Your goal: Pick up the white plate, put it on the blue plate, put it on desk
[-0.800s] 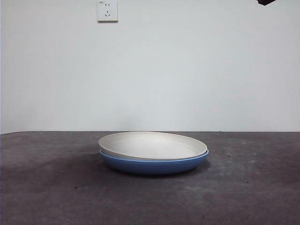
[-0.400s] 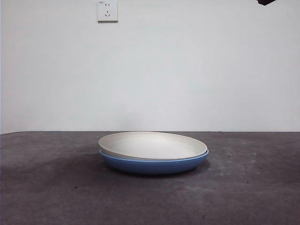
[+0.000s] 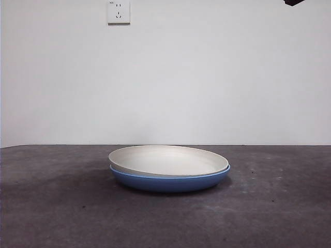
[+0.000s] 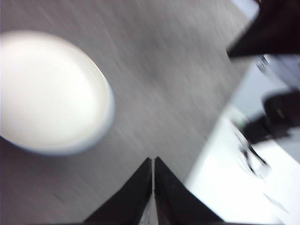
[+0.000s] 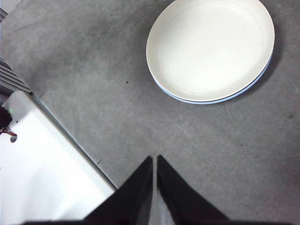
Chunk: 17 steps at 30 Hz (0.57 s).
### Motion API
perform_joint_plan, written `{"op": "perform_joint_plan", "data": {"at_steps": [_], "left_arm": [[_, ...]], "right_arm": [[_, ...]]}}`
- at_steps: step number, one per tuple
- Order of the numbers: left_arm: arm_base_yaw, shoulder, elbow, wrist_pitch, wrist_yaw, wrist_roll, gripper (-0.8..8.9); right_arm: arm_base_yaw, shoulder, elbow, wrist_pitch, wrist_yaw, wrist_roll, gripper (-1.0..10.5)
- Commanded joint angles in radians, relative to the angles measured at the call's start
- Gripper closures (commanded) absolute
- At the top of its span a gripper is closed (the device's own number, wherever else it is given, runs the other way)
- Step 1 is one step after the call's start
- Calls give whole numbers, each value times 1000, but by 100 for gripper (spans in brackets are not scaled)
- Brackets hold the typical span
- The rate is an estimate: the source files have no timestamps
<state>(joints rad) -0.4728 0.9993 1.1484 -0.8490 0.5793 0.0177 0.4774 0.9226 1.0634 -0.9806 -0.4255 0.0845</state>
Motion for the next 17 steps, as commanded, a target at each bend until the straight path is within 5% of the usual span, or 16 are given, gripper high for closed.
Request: {"op": "perform_joint_plan", "data": {"at_steps": [1, 8, 17], "left_arm": [[58, -55, 13, 129, -31, 29, 804], [282, -243, -52, 423, -163, 61, 804], [448, -536, -383, 697, -482, 106, 804]], "right_arm": [[6, 8, 18, 8, -1, -10, 939], [6, 8, 18, 8, -1, -10, 939], [6, 8, 18, 8, -1, -10, 939]]}}
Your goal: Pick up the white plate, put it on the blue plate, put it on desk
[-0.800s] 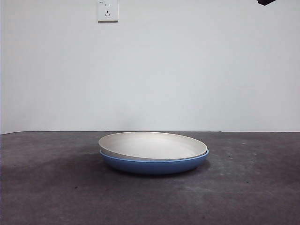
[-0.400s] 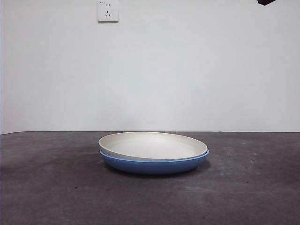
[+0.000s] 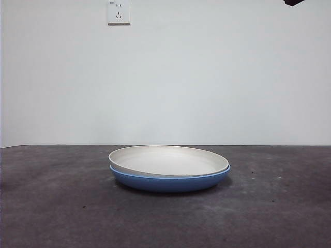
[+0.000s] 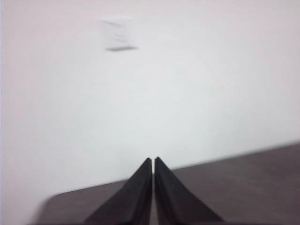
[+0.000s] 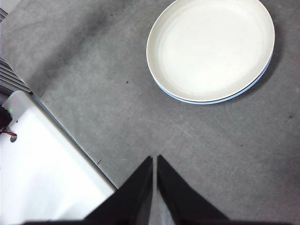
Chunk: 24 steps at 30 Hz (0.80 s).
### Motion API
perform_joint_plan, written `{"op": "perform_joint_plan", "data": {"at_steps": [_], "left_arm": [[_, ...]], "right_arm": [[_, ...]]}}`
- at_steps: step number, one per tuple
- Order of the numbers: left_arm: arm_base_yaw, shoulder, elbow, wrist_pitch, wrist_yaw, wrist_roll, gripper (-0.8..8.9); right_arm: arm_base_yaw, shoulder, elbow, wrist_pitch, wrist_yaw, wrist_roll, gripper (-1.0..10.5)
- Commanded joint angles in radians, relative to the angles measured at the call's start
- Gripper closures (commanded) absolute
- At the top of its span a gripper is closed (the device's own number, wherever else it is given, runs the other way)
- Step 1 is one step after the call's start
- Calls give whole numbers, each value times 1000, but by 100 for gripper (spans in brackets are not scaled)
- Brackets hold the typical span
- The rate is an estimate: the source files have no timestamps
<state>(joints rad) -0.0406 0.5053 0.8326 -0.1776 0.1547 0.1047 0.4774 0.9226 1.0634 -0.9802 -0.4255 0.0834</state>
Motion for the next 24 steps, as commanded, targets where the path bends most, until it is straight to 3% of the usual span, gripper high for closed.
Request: {"op": "perform_joint_plan", "data": {"at_steps": [1, 16, 24], "left_arm": [[25, -73, -110, 37, -79, 19, 804], [76, -395, -601, 43, -109, 10, 804], [76, -489, -725, 35, -110, -5, 804]], "right_arm": [[6, 8, 18, 8, -1, -9, 939], [6, 8, 18, 8, -1, -9, 939], [6, 8, 18, 8, -1, -9, 939]]}}
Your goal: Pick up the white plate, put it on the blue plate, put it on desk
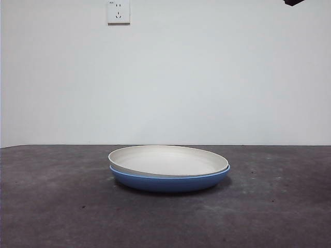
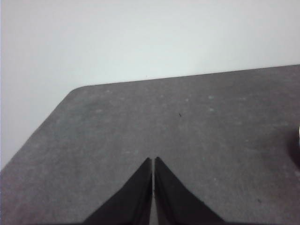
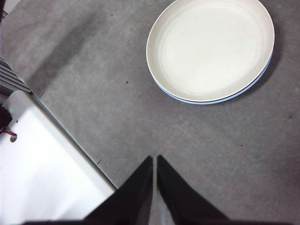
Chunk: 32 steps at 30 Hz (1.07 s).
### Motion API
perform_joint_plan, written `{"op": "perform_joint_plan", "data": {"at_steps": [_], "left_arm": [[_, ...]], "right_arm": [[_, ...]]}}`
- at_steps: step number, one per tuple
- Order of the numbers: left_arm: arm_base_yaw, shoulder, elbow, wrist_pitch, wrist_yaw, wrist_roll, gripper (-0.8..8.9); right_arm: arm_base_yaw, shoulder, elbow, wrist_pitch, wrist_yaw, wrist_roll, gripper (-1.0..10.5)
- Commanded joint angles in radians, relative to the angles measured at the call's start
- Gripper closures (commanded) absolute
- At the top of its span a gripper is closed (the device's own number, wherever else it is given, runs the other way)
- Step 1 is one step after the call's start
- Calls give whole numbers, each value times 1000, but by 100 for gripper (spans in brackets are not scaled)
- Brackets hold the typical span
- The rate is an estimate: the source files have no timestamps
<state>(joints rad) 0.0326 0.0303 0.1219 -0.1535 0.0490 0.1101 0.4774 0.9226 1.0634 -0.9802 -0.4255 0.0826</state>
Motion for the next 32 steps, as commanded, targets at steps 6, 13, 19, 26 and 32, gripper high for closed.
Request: {"op": "perform_joint_plan", "data": {"at_steps": [6, 13, 19, 26, 32], "left_arm": [[3, -27, -66, 11, -4, -11, 804], [3, -27, -100, 11, -4, -17, 804], [3, -27, -111, -34, -4, -17, 804], [3, -27, -110, -33, -4, -19, 804], [3, -27, -110, -33, -4, -19, 804]], "right_arm": [[6, 7, 18, 8, -1, -8, 939], [6, 7, 18, 8, -1, -8, 939], [6, 7, 18, 8, -1, -8, 939], [6, 7, 18, 8, -1, -8, 939], [6, 7, 18, 8, -1, -8, 939]]}}
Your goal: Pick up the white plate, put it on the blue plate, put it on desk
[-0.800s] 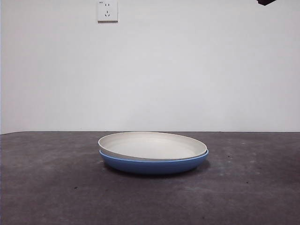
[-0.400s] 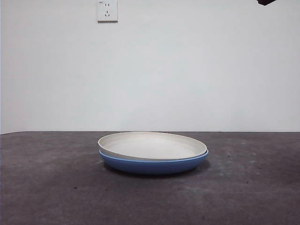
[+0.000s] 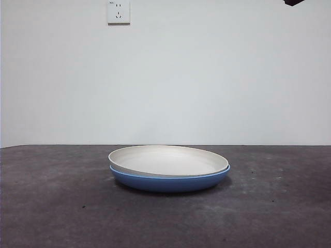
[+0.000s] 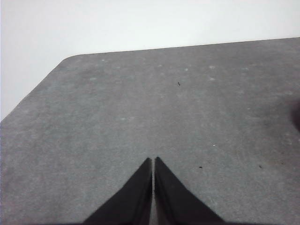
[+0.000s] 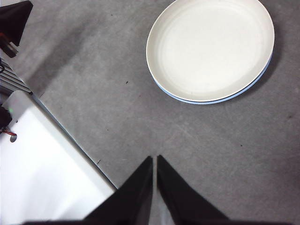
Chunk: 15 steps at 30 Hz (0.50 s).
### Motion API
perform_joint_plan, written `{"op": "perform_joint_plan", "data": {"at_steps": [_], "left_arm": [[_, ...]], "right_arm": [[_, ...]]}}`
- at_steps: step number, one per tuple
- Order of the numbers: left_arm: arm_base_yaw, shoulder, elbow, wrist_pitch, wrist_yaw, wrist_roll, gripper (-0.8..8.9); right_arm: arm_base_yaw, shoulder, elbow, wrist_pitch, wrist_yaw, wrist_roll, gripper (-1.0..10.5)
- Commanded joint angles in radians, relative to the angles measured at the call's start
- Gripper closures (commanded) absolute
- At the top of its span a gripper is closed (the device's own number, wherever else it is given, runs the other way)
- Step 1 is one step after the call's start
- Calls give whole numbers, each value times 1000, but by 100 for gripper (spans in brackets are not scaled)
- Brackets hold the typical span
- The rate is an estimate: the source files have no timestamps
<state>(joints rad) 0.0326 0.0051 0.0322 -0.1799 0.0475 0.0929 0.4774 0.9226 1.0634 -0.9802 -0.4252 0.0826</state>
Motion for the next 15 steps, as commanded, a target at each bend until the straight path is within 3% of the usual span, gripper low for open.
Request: {"op": "perform_joint_plan", "data": {"at_steps": [1, 15], "left_arm": [[3, -2, -21, -7, -3, -2, 804], [3, -2, -21, -7, -3, -2, 804]], "right_arm": [[6, 7, 18, 8, -2, -8, 939], [6, 7, 18, 8, -1, -8, 939]]}}
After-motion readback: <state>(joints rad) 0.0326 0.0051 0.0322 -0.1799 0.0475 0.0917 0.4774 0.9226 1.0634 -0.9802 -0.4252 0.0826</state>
